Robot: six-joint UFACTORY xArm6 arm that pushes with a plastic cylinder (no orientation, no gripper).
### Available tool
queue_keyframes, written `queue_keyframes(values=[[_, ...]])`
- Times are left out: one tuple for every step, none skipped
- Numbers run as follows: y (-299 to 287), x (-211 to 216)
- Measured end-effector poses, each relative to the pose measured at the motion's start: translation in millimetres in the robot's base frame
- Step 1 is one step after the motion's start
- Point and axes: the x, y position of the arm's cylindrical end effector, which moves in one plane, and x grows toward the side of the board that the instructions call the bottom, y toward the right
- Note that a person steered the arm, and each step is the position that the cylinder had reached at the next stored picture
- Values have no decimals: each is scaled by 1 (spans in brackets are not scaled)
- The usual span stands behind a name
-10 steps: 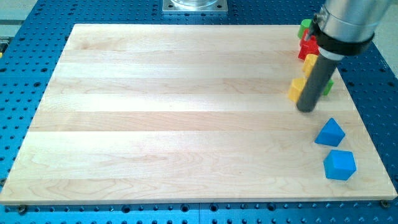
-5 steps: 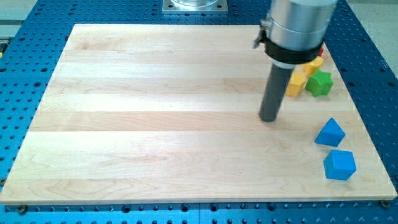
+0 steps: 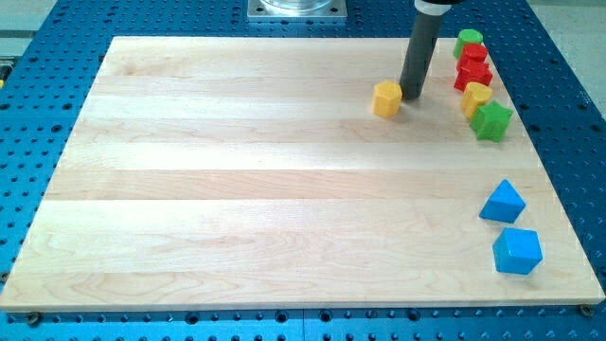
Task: Move the hexagon on the top left
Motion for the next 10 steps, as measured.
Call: queue_keyframes(values=[[23,17],[-27,17],[-125,1],[-172,-2],[-210,15],[-292,-12],[-328,-22],[-342,17],[-356,-42],[-373,-74]])
